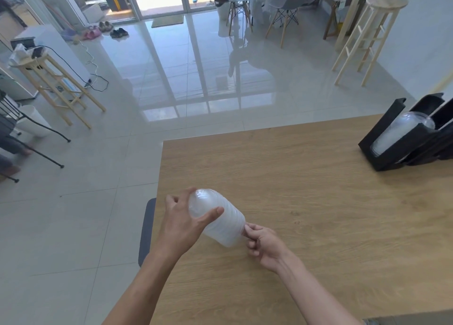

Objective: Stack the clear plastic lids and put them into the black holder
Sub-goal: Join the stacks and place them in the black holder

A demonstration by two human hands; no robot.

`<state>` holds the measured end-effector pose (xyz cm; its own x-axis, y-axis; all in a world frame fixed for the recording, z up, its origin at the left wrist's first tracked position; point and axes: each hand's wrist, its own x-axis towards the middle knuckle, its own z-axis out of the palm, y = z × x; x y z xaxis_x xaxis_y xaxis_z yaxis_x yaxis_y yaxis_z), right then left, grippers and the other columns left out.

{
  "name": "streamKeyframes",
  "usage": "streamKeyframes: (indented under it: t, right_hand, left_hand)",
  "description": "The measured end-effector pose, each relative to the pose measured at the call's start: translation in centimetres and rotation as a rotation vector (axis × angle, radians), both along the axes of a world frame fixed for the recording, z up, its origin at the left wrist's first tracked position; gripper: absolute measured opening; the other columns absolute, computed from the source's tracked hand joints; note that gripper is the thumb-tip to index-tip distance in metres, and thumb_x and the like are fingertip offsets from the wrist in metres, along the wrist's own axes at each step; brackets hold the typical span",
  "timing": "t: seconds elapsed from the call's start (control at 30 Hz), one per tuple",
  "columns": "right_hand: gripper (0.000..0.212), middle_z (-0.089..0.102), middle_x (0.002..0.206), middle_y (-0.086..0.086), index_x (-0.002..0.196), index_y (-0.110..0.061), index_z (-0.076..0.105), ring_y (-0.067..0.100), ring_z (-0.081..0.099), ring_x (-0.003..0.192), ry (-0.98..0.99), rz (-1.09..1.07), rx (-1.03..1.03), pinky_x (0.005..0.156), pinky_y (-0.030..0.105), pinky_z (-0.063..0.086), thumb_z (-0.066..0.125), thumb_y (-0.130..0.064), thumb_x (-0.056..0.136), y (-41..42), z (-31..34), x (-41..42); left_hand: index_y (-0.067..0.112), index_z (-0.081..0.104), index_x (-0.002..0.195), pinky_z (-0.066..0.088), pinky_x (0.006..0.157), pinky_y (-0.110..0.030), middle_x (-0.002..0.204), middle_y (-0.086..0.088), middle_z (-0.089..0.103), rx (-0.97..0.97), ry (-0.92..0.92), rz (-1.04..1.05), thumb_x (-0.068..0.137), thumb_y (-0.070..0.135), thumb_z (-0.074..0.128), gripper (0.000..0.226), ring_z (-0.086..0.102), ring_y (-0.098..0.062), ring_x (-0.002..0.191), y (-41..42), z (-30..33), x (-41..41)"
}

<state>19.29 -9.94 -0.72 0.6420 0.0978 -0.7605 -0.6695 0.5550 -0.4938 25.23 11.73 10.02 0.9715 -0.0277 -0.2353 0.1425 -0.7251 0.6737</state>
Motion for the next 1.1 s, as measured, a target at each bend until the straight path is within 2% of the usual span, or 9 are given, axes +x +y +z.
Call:
streamKeyframes:
  t: [0.1,0.17,0.27,0.43,0.5,0.63,0.77,0.97,1.1]
  right_hand:
    - [0.011,0.069,0.09,0.003,0.109,-0.006,0.068,0.007,0.04,0.047,-0.014,-0.047,0.052,0.036,0.019,0.025,0.057,-0.005,0.106,-0.8,0.0,-0.1]
    - [0.01,0.072,0.086,0.0,0.104,-0.009,0.066,0.006,0.039,0.045,-0.035,-0.087,0.072,0.034,0.019,0.025,0.057,-0.005,0.106,-1.7,0.1,0.1]
    - [0.01,0.075,0.086,-0.002,0.1,-0.01,0.065,0.006,0.038,0.044,-0.077,-0.139,0.102,0.034,0.02,0.024,0.058,-0.006,0.106,-3.7,0.9,0.8]
    - [0.008,0.073,0.088,-0.002,0.101,-0.012,0.063,0.004,0.036,0.043,-0.172,-0.219,0.154,0.036,0.019,0.022,0.058,-0.007,0.106,-8.4,4.0,3.0]
    - [0.008,0.073,0.092,-0.001,0.103,-0.012,0.062,0.004,0.035,0.044,-0.218,-0.241,0.161,0.037,0.02,0.022,0.058,-0.007,0.106,-10.8,5.9,4.2]
    - [0.01,0.072,0.086,-0.006,0.102,-0.014,0.061,0.004,0.035,0.043,-0.313,-0.295,0.174,0.036,0.019,0.024,0.057,-0.007,0.107,-16.5,10.0,6.8]
    - [0.013,0.073,0.089,-0.008,0.1,-0.017,0.06,0.003,0.032,0.041,-0.4,-0.347,0.21,0.036,0.018,0.023,0.055,-0.009,0.108,-23.1,13.8,9.1]
    - [0.016,0.077,0.094,-0.008,0.098,-0.018,0.063,0.003,0.032,0.041,-0.519,-0.426,0.221,0.038,0.017,0.025,0.054,-0.012,0.109,-32.6,18.2,11.4]
    - [0.016,0.078,0.09,-0.01,0.101,-0.017,0.062,0.003,0.032,0.043,-0.576,-0.499,0.193,0.041,0.017,0.023,0.051,-0.012,0.111,-38.9,19.9,11.7]
  left_hand:
    - [0.039,0.042,0.149,0.042,0.093,-0.029,0.129,0.011,0.043,0.004,-0.069,-0.025,0.061,0.088,0.076,0.107,0.049,-0.01,0.118,-1.4,0.6,0.2]
    - [0.033,0.042,0.143,0.044,0.089,-0.029,0.13,0.013,0.049,-0.016,-0.114,-0.012,0.062,0.082,0.082,0.102,0.053,-0.012,0.118,-2.7,1.3,0.5]
    - [0.035,0.043,0.132,0.047,0.086,-0.031,0.126,0.014,0.055,-0.014,-0.182,-0.023,0.064,0.078,0.085,0.091,0.058,-0.014,0.113,-5.2,2.8,1.3]
    - [0.037,0.048,0.13,0.053,0.091,-0.036,0.126,0.016,0.058,-0.053,-0.337,-0.079,0.067,0.075,0.085,0.083,0.06,-0.014,0.113,-10.9,6.8,3.2]
    - [0.038,0.048,0.131,0.051,0.09,-0.033,0.126,0.018,0.057,-0.067,-0.392,-0.101,0.069,0.074,0.084,0.08,0.06,-0.012,0.113,-13.6,8.7,4.3]
    - [0.032,0.049,0.136,0.052,0.097,-0.037,0.13,0.014,0.058,-0.094,-0.494,-0.154,0.073,0.068,0.085,0.081,0.059,-0.014,0.117,-20.0,12.7,6.8]
    - [0.027,0.051,0.136,0.048,0.097,-0.034,0.131,0.011,0.059,-0.108,-0.581,-0.223,0.074,0.065,0.086,0.081,0.058,-0.015,0.117,-27.1,16.9,9.3]
    - [0.024,0.051,0.135,0.052,0.1,-0.046,0.132,0.006,0.059,-0.11,-0.682,-0.339,0.075,0.067,0.084,0.081,0.059,-0.02,0.117,-37.4,21.9,12.3]
    - [0.024,0.049,0.135,0.05,0.097,-0.04,0.132,0.006,0.06,-0.118,-0.717,-0.425,0.076,0.069,0.082,0.081,0.057,-0.019,0.118,-44.3,23.9,13.7]
